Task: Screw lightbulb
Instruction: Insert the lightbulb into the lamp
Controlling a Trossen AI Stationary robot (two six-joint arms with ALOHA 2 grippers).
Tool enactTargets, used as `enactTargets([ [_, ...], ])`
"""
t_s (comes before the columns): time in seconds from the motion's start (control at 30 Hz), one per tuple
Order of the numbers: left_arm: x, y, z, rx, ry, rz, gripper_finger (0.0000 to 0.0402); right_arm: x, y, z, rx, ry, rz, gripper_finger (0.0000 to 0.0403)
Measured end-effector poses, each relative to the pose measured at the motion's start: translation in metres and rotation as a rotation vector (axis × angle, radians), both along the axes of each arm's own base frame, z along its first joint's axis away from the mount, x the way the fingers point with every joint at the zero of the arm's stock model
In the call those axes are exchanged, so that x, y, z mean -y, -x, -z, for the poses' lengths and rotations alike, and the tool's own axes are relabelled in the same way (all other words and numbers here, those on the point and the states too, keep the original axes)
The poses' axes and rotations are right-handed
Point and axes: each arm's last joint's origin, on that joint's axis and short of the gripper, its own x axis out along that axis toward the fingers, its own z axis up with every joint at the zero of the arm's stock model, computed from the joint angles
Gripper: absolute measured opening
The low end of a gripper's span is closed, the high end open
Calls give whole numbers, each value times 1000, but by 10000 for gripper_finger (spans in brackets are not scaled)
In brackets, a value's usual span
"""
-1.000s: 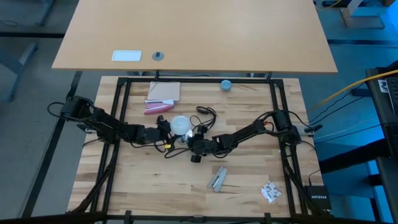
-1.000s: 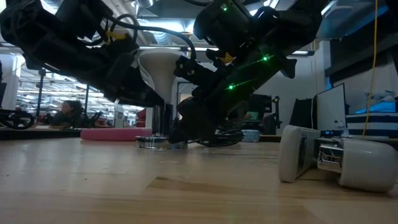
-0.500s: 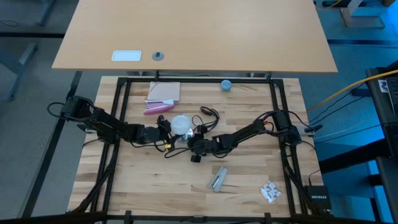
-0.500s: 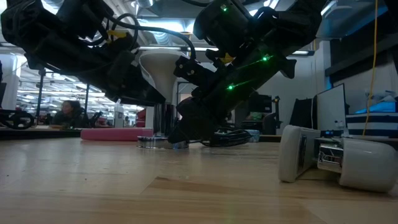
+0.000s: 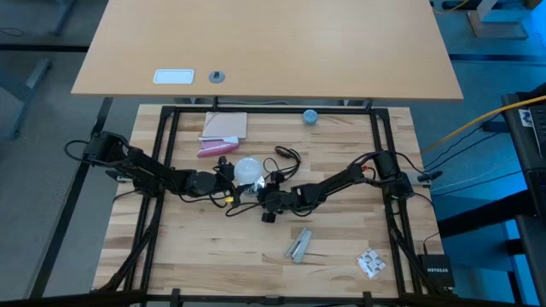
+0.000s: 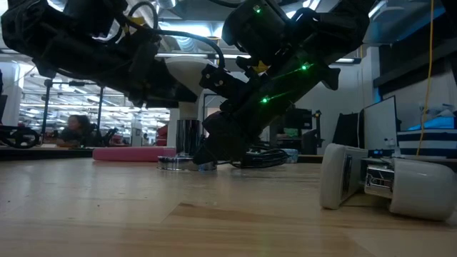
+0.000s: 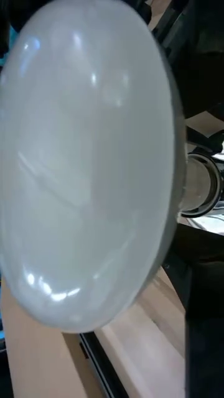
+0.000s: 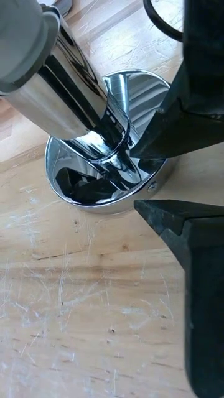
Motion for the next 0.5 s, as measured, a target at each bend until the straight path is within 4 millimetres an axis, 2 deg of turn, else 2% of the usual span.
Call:
enactTargets([
  [0.37,0,0,0,2,0,0,248,0,0,0,4,9,14,115],
  [0.5,0,0,0,2,0,0,231,0,0,0,5,11,18,115],
])
